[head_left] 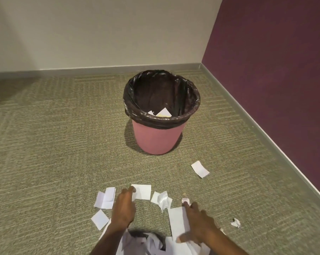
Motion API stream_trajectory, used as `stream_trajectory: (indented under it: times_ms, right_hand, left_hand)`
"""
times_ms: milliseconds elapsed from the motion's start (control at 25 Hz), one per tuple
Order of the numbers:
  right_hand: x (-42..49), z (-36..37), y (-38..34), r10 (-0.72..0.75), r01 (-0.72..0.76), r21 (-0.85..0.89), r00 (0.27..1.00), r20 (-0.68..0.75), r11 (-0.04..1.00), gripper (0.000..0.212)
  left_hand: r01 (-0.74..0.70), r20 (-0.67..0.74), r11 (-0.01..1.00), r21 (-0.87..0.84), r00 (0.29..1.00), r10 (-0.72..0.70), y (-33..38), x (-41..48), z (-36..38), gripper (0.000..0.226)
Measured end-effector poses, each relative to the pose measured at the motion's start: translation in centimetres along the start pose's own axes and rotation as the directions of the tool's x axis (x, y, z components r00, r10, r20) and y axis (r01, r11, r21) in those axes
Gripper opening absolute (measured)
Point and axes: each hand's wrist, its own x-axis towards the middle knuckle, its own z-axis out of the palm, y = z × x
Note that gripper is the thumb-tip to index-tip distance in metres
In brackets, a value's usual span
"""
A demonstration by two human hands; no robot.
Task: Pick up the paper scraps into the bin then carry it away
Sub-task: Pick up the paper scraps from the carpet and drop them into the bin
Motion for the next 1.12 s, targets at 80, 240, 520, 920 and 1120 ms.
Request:
stream_trajectory:
  times_ms: [80,240,520,920,1120]
  right_hand:
    - [-0.6,2.7,-1.2,-0.004,-0.002,-0.063,0.995,-0.102,0.998,0.110]
    - [-0.8,4.1,-1.9,-0.077,0.067,-0.043,0.952,-0.298,0.997,0.075]
    - [-0.2,3.7,-1.7,-0.108,0.207,0.233,0.920,-0.377,0.950,0.063]
    - [1.3,0.1,0.8,-0.017,0.274,0.569,0.910,-0.415,0.775,0.060]
    - [3.3,-1.9,1.6,-0.137,0.303,0.368,0.900,-0.413,0.879,0.062]
  left_hand:
    - [-0.014,0.002,0.996,-0.088,1.000,0.014,-0.1,0.2,0.1,0.039]
    - [-0.067,-0.020,0.976,-0.208,0.998,0.065,1.6,1.1,-0.4,0.025]
    - [-0.139,0.240,0.989,-0.043,0.960,0.145,1.6,3.5,-1.5,0.057]
    - [-0.188,0.184,0.981,0.051,0.967,0.176,1.5,3.1,-1.1,0.047]
    - [-0.175,0.137,0.980,-0.099,0.973,0.188,1.7,2.4,-1.4,0.015]
